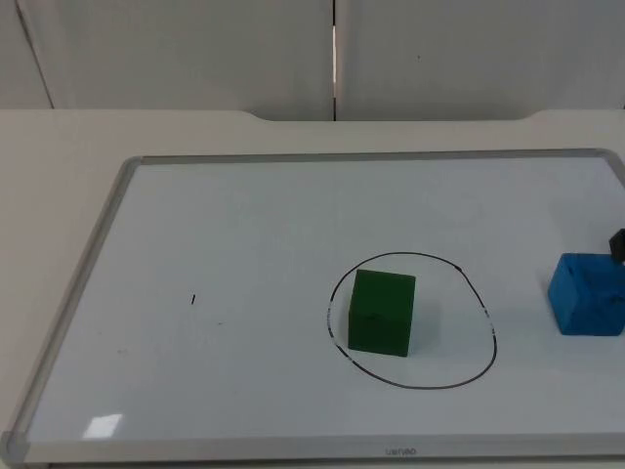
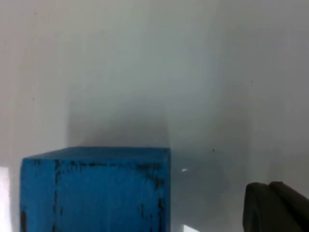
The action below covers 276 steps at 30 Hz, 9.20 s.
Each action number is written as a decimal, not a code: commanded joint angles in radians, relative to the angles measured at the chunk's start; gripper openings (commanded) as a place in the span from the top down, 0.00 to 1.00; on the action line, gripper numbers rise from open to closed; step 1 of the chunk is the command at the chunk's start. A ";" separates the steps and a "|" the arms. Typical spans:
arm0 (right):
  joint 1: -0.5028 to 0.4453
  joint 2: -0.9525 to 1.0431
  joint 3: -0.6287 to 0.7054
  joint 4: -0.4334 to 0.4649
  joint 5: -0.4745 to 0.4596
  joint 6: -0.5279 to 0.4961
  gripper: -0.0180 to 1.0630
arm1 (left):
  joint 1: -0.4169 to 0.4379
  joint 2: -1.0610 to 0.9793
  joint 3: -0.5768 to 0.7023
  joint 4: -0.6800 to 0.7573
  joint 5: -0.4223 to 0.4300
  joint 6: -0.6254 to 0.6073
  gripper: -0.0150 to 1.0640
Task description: Push the two cubes into the marked area.
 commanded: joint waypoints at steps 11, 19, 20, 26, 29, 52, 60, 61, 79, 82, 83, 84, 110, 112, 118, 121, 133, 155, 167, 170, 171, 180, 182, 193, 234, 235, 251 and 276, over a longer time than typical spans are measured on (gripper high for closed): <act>-0.003 0.004 -0.005 0.038 -0.017 0.002 0.98 | -0.004 -0.004 0.003 0.009 -0.001 -0.001 0.99; 0.074 0.004 -0.005 0.039 -0.048 -0.028 0.98 | -0.004 -0.004 0.003 0.009 -0.001 -0.001 0.99; 0.087 0.004 -0.005 0.039 -0.062 -0.028 0.98 | -0.004 -0.004 0.003 0.009 -0.001 -0.001 0.99; 0.110 0.004 -0.005 0.050 -0.072 -0.015 0.98 | -0.004 -0.004 0.003 0.009 -0.001 -0.001 0.99; 0.110 0.004 -0.005 0.060 -0.072 -0.015 0.98 | -0.004 -0.004 0.003 0.009 -0.001 -0.001 0.99; 0.183 0.004 -0.005 0.090 -0.120 0.002 0.98 | -0.004 -0.004 0.003 0.009 -0.001 -0.001 0.99; 0.187 0.004 -0.005 0.094 -0.116 0.002 0.98 | -0.004 -0.004 0.003 0.009 -0.001 -0.001 0.99; 0.194 0.004 -0.005 0.094 -0.116 0.004 0.98 | -0.004 -0.004 0.003 0.009 -0.001 -0.001 0.99; 0.229 0.004 -0.005 0.091 -0.084 0.022 0.98 | -0.004 -0.004 0.003 0.009 -0.001 -0.001 0.99; 0.229 0.004 -0.005 0.091 -0.076 0.022 0.98 | -0.004 -0.004 0.003 0.009 -0.001 -0.001 0.99; 0.229 0.004 -0.005 0.096 -0.070 0.022 0.98 | -0.004 -0.004 0.003 0.009 -0.001 -0.001 0.99; 0.229 0.004 -0.005 0.113 -0.065 0.022 0.98 | -0.004 -0.004 0.003 0.009 -0.001 -0.001 0.99; 0.276 0.004 -0.005 0.116 -0.119 0.051 0.98 | -0.004 -0.004 0.003 0.009 -0.001 -0.001 0.99; 0.276 0.004 -0.005 0.116 -0.120 0.051 0.98 | -0.004 -0.004 0.003 0.009 -0.001 -0.001 0.99; 0.276 0.004 -0.005 0.116 -0.116 0.055 0.98 | -0.004 -0.004 0.003 0.009 -0.001 -0.001 0.99; 0.276 0.004 -0.005 0.116 -0.114 0.055 0.98 | -0.004 -0.004 0.003 0.009 -0.001 -0.001 0.99; 0.276 0.027 -0.005 0.116 -0.182 0.055 0.98 | -0.004 -0.004 0.003 0.009 -0.001 -0.001 0.99; 0.358 0.087 -0.005 0.116 -0.252 0.099 0.98 | -0.004 -0.004 0.003 0.009 -0.001 -0.001 0.99; 0.393 0.087 -0.005 0.114 -0.250 0.099 0.98 | -0.004 -0.004 0.003 0.009 -0.001 -0.001 0.99; 0.393 0.087 -0.005 0.114 -0.250 0.099 0.98 | -0.004 -0.004 0.003 0.009 -0.001 -0.001 0.99; 0.393 0.087 -0.005 0.114 -0.251 0.099 0.98 | -0.004 -0.004 0.003 0.009 -0.001 -0.001 0.99; 0.379 0.057 -0.005 0.110 -0.215 0.019 0.98 | -0.004 -0.004 0.003 0.009 -0.001 -0.001 0.99; 0.361 0.020 -0.005 0.110 -0.192 -0.036 0.98 | -0.004 -0.004 0.003 0.009 -0.001 -0.001 0.99; 0.271 -0.364 -0.005 0.031 -0.025 -0.167 0.98 | -0.004 -0.004 0.003 0.009 -0.001 -0.001 0.99; 0.273 -1.636 0.141 -0.073 0.670 -0.167 0.98 | -0.004 -0.004 0.003 0.009 -0.001 -0.001 0.99; 0.273 -1.655 0.141 -0.073 0.687 -0.167 0.98 | -0.004 -0.004 0.003 0.009 -0.001 -0.001 0.99; 0.273 -1.829 0.141 -0.071 0.904 -0.167 0.98 | -0.004 -0.004 0.003 0.024 -0.001 -0.001 0.99; 0.273 -1.829 0.278 -0.073 0.876 -0.158 0.98 | -0.004 -0.004 0.003 0.029 -0.001 0.012 0.99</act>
